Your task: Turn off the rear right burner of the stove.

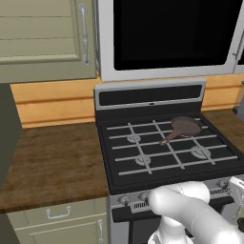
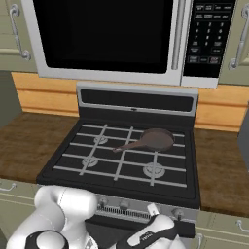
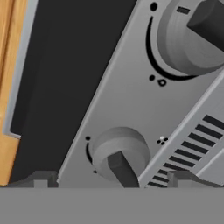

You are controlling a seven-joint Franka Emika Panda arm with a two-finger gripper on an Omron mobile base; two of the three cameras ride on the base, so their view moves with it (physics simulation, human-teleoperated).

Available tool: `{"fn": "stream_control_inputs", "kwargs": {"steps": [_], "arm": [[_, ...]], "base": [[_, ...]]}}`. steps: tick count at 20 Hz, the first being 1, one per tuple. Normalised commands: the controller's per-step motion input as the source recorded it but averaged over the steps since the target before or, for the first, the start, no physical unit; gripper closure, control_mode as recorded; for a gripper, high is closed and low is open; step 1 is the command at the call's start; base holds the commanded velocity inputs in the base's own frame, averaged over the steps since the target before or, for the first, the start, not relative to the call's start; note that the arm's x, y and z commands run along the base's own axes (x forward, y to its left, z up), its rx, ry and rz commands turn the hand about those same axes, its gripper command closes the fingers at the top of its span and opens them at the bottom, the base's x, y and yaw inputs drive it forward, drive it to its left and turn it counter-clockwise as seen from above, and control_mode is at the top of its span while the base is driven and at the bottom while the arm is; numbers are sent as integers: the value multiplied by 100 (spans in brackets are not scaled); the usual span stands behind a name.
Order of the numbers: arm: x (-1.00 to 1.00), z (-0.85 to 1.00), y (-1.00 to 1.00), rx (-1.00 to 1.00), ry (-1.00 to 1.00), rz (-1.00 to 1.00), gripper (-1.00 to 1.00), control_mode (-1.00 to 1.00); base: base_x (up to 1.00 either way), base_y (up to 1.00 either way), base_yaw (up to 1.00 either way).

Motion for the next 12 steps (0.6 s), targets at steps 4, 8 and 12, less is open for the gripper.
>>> {"fn": "stream_control_inputs", "kwargs": {"steps": [4, 8, 12], "arm": [[6, -7, 0, 0, 0, 0, -100, -100], [7, -12, 0, 0, 0, 0, -100, -100], [5, -8, 0, 0, 0, 0, -100, -100]], "base": [[0, 0, 0], [0, 0, 0], [0, 0, 0]]}}
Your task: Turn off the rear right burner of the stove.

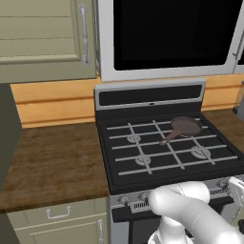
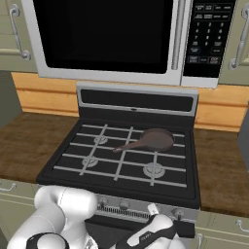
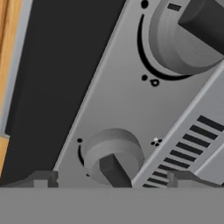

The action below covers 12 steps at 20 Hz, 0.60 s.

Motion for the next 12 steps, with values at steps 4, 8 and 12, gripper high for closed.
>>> {"fn": "stream_control_inputs", "kwargs": {"steps": [4, 8, 12], "arm": [[7, -14, 0, 0, 0, 0, -100, -100], [0, -15, 0, 0, -2, 0, -100, -100], [0, -10, 0, 0, 0, -2, -100, -100]], "base": [[0, 0, 0], [0, 0, 0], [0, 0, 0]]}}
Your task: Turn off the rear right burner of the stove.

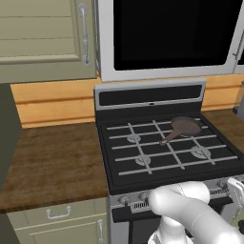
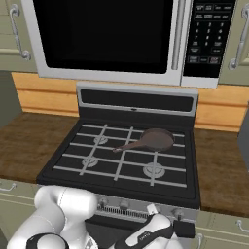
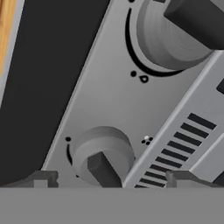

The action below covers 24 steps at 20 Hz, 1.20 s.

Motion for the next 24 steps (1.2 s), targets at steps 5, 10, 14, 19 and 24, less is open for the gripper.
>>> {"fn": "stream_control_inputs", "kwargs": {"steps": [5, 10, 14, 19, 24], "arm": [[9, 0, 0, 0, 0, -3, -100, -100], [15, 0, 0, 0, 0, -1, -100, -100], [38, 0, 0, 0, 0, -2, -100, -100], [40, 0, 0, 0, 0, -4, 100, -100], [28, 0, 0, 0, 0, -3, 100, -100]], "base": [[0, 0, 0], [0, 0, 0], [0, 0, 0], [0, 0, 0], [0, 0, 0]]}}
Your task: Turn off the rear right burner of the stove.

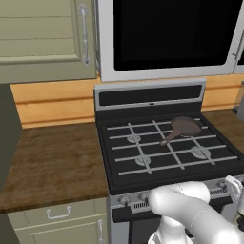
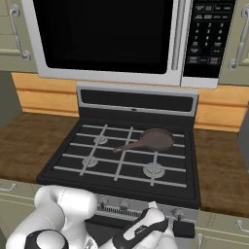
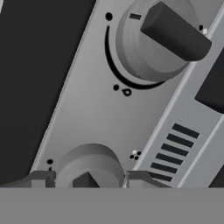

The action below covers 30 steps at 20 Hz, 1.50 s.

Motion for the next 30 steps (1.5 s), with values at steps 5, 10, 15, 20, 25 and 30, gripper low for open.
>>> {"fn": "stream_control_inputs", "kwargs": {"steps": [5, 10, 15, 20, 25, 30], "arm": [[9, 20, 0, 7, 0, -11, 100, -100], [0, 46, 0, 30, 7, -20, 100, -100], [0, 48, 0, 58, 5, -27, 100, -100], [0, 46, 0, 66, 1, -31, 100, -100], [0, 41, 0, 69, 0, -34, 100, -100], [0, 41, 0, 69, 0, -34, 100, -100]], "base": [[0, 0, 0], [0, 0, 0], [0, 0, 0], [0, 0, 0], [0, 0, 0], [0, 0, 0]]}}
